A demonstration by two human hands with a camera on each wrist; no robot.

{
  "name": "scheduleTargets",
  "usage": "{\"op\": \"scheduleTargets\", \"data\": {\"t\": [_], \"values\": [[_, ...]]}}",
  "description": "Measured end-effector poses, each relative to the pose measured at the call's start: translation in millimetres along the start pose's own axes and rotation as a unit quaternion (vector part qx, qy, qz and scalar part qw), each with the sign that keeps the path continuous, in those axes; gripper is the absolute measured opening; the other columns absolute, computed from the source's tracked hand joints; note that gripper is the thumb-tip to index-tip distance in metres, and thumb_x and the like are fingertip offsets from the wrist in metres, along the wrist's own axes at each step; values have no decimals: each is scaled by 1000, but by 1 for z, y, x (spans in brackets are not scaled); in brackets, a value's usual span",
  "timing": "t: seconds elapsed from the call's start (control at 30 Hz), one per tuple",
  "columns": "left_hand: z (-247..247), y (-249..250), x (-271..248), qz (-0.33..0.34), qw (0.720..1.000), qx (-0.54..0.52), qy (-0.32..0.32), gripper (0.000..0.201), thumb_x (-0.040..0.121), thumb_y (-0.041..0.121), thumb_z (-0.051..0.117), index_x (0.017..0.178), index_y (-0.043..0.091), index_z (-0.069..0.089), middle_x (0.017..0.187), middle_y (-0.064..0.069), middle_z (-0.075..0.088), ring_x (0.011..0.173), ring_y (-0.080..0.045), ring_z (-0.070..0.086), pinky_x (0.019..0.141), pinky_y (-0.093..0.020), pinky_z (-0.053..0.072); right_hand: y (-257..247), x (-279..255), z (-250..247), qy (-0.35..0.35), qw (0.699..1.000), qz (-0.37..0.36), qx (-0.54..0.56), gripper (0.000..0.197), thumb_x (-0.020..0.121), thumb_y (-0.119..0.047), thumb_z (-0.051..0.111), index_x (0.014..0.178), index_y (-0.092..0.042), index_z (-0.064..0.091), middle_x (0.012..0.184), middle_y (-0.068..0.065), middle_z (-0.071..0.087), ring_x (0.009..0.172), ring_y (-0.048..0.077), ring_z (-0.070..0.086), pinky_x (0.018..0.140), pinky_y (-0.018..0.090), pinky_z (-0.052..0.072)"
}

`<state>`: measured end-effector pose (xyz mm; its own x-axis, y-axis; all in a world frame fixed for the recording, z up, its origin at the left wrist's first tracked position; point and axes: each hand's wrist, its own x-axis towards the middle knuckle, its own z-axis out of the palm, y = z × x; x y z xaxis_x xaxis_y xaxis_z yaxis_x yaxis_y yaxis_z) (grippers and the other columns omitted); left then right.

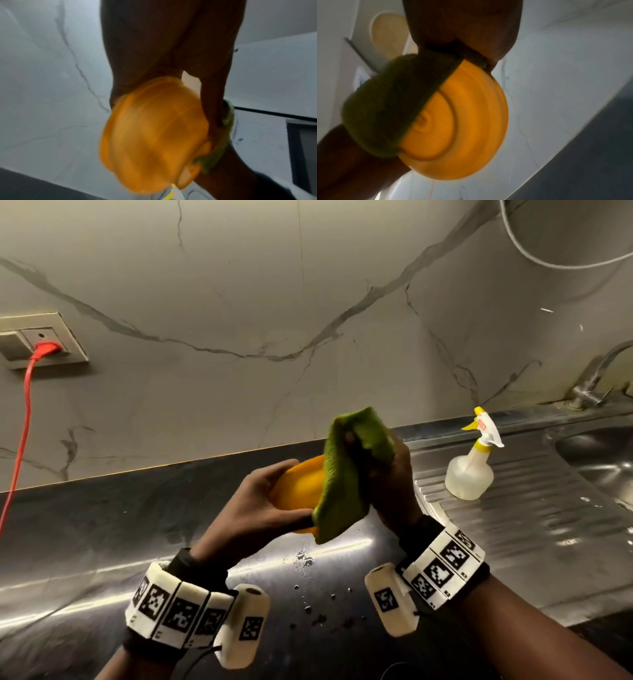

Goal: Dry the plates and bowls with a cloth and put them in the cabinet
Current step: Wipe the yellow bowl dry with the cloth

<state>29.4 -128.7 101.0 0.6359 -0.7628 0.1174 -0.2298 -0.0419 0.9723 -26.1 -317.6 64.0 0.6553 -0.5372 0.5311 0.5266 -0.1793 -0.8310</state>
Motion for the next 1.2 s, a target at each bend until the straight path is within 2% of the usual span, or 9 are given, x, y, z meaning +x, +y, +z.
{"op": "scheduleTargets", "data": {"t": [0.07, 0.17, 0.37, 0.47, 0.6, 0.77, 0.9, 1.07, 1.2], "values": [[10, 0, 2, 33, 999, 30, -5, 40, 58, 35, 83, 93, 18, 72, 84, -3, 72, 76, -10, 66, 64, -39, 58, 0, 0, 3, -70, 985, -107, -117, 20, 81, -33, 69, 96, -20, 67, 88, -10, 68, 79, 4, 65, 71, 24, 55], [20, -2, -2, 45, 998, -36, 14, 27, 57, 31, 83, 83, 28, 77, 74, 2, 72, 69, -8, 66, 59, -29, 55, -3, 1, 10, -99, 970, -153, -160, 23, 81, -28, 67, 98, -13, 69, 89, -9, 68, 79, 4, 65, 72, 16, 52], [7, -9, -9, 10, 984, -144, 106, 100, 19, 61, 95, 107, 25, 67, 113, -1, 67, 93, -12, 71, 67, -22, 57, -12, 1, 5, 17, 978, 153, 140, 67, 42, -77, 79, 80, -23, 71, 69, -8, 68, 65, 8, 64, 57, 25, 54], [5, -13, -7, -12, 981, -160, 111, 109, 13, 60, 94, 112, 28, 60, 114, 2, 65, 89, -5, 71, 65, -19, 56, -11, -9, 5, 0, 968, 188, 168, 62, 35, -79, 80, 76, -33, 75, 70, -4, 67, 67, 13, 64, 59, 30, 55], [-1, -6, -6, -22, 996, -82, 26, 83, 36, 68, 89, 108, 34, 68, 106, 12, 72, 98, -13, 70, 72, -23, 57, -15, 0, 1, 22, 983, 135, 121, 42, 64, -49, 82, 86, -17, 67, 69, -6, 69, 65, 9, 65, 56, 25, 54], [9, -6, 2, 14, 996, -74, 42, 47, 88, 56, 58, 97, 13, 74, 93, -16, 72, 83, -20, 66, 73, -33, 54, -12, 14, 3, -73, 985, -76, -133, 17, 85, -22, 70, 100, -14, 68, 89, -1, 71, 81, 15, 68, 69, 36, 56], [24, -10, 6, 7, 982, -109, 151, 35, 91, 39, 46, 96, 16, 72, 80, -1, 71, 70, -12, 62, 57, -24, 51, -6, 13, 5, 23, 966, -111, -233, 17, 89, -17, 65, 103, -7, 66, 87, 0, 69, 77, 10, 65, 69, 22, 52], [30, -19, 15, 48, 966, -90, 239, 36, 102, 34, 48, 85, 7, 64, 71, -6, 58, 67, -15, 50, 60, -29, 43, 0, -32, 19, -93, 980, -33, -173, 55, 82, -3, 56, 136, -13, 52, 140, 6, 54, 131, 12, 50, 111, 29, 40], [37, -20, 12, 57, 967, -143, 201, 17, 102, 4, 48, 104, -9, 58, 86, -19, 60, 73, -20, 61, 64, -25, 54, -12, -67, 47, -132, 972, -95, -169, 55, 84, -10, 53, 139, -7, 52, 152, 8, 42, 142, 20, 37, 115, 39, 35]]}}
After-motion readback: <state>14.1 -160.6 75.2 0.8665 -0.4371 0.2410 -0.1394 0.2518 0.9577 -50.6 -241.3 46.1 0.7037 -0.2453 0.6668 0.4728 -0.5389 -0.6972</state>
